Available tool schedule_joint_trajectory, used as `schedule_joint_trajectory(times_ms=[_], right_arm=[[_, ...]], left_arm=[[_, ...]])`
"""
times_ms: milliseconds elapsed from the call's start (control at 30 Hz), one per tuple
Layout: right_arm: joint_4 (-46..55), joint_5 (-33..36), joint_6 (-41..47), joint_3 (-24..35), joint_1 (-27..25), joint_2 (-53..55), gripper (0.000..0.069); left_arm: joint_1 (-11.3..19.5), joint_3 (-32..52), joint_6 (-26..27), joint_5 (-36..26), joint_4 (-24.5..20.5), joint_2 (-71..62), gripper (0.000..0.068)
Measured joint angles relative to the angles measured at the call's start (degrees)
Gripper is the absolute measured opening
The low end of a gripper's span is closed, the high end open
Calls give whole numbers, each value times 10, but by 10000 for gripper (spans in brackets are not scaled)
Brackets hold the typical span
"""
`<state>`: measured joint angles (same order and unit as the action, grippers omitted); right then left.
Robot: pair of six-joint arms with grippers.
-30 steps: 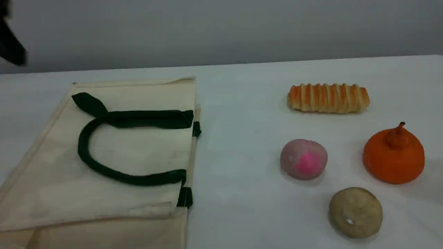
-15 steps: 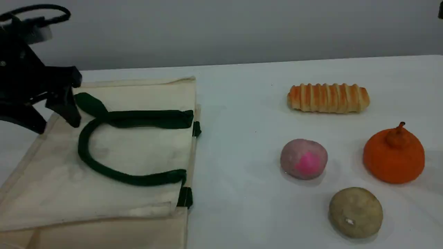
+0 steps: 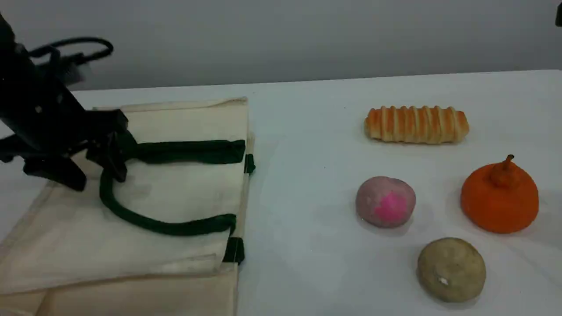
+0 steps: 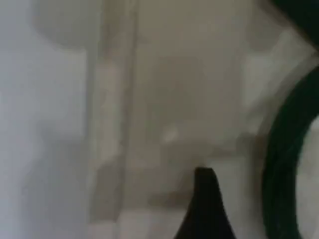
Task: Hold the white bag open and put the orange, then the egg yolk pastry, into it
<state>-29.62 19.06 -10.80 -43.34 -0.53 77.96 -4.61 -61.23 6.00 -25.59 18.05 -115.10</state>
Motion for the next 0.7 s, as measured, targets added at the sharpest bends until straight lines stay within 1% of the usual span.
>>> schedule_joint_trajectory(times_ms=[67, 133, 300, 400, 467, 533, 567, 633, 667, 700], right_arm=[[0, 0, 0, 0, 0, 0, 445], [0, 0, 0, 0, 0, 0, 445], [0, 5, 0, 1, 0, 0, 445], [0, 6, 0, 1, 0, 0, 445], [0, 8, 0, 1, 0, 0, 445], [0, 8, 0, 1, 0, 0, 445], [0, 8, 0, 1, 0, 0, 445], [0, 8, 0, 1, 0, 0, 445], [0, 8, 0, 1, 0, 0, 445], [0, 8, 0, 1, 0, 0, 445]], left_arm=[[-7, -2, 12, 10, 12, -14, 484], [-14, -4, 12, 22, 17, -27, 484], [-19, -12, 12, 22, 17, -64, 477], [-19, -13, 12, 22, 17, -72, 437], [-19, -13, 12, 20, 15, -73, 378], [-19, -13, 12, 13, 18, -73, 283], [-19, -13, 12, 11, 20, -73, 211], [-19, -13, 12, 7, 21, -69, 97], [-19, -14, 12, 5, 18, -65, 71], [-19, -19, 12, -5, 15, -61, 65]])
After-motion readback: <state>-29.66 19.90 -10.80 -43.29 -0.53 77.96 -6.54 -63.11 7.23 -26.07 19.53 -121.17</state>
